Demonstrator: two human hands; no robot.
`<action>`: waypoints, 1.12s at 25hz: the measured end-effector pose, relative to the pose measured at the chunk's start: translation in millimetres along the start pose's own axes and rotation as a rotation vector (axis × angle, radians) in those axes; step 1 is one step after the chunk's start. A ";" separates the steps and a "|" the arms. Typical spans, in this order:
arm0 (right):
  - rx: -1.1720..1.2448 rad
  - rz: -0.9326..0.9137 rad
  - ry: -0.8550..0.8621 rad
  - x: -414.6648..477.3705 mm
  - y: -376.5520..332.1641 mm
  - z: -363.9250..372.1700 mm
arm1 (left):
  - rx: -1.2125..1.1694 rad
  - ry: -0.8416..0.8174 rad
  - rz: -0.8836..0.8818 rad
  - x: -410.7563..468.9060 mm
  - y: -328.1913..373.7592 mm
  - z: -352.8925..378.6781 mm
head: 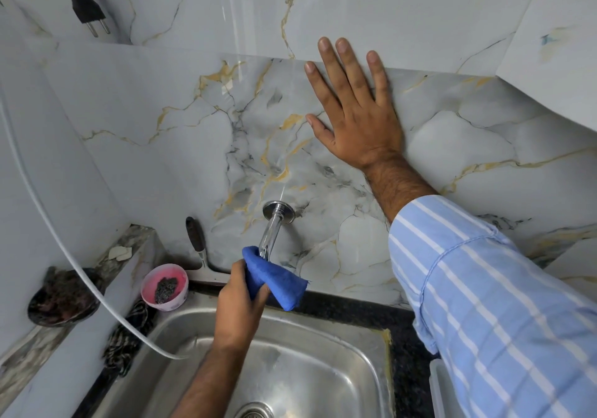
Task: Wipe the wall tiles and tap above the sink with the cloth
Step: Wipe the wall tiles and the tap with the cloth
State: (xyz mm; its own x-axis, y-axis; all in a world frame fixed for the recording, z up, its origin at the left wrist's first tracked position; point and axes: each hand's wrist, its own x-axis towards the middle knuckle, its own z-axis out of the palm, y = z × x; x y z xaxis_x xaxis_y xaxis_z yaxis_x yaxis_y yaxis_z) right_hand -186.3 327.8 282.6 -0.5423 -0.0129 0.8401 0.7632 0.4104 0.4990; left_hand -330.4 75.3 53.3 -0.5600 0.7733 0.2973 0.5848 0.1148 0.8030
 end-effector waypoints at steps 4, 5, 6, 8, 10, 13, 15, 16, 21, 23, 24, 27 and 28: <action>-0.007 -0.004 -0.001 -0.4 -0.7 -1.2 | -0.128 -0.276 0.101 16.9 -10.6 -22.3; -0.008 -0.003 0.000 0.1 -0.3 -1.1 | -0.138 -0.399 0.091 27.1 -9.9 -30.8; -0.006 -0.002 0.000 0.4 -0.4 -1.3 | -0.145 -0.517 0.062 36.8 -8.3 -37.7; 0.001 0.001 -0.002 -0.1 -0.8 -1.1 | -0.188 -0.658 -0.005 50.2 -4.7 -43.0; 0.003 0.005 -0.001 -0.7 -0.8 0.3 | -0.183 -0.603 -0.034 49.2 0.3 -37.4; 0.006 0.007 0.005 -0.5 -1.1 0.3 | -0.063 -0.272 -0.075 28.3 6.3 -7.9; 0.004 0.006 0.002 -0.7 -0.4 -0.1 | -0.044 -0.065 -0.171 16.1 14.3 13.2; 0.002 0.004 -0.001 -0.6 -0.2 -0.5 | -0.067 0.004 -0.209 12.8 16.8 20.3; -0.001 -0.001 0.000 -1.3 -1.0 0.4 | -0.427 -0.215 -0.254 30.6 16.1 7.6; -0.003 0.003 0.005 -0.9 -0.9 1.6 | -0.529 -0.416 -0.277 40.6 23.3 -5.4; 0.000 0.008 0.003 -0.9 -1.0 1.7 | -0.437 -0.416 -0.281 43.9 28.2 -7.7; 0.006 0.001 0.003 -1.5 -0.3 2.2 | 0.292 -0.152 -0.246 44.1 47.0 2.0; 0.003 -0.003 0.004 -1.5 -0.6 2.4 | 0.422 -0.105 -0.251 45.0 58.9 6.5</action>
State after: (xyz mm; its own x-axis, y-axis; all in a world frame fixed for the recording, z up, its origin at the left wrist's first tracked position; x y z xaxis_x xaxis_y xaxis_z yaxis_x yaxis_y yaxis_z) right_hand -186.8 329.7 280.6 -0.5432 -0.0180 0.8394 0.7606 0.4129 0.5010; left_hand -317.4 120.9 110.5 -0.6642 0.7458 0.0506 0.6384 0.5308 0.5573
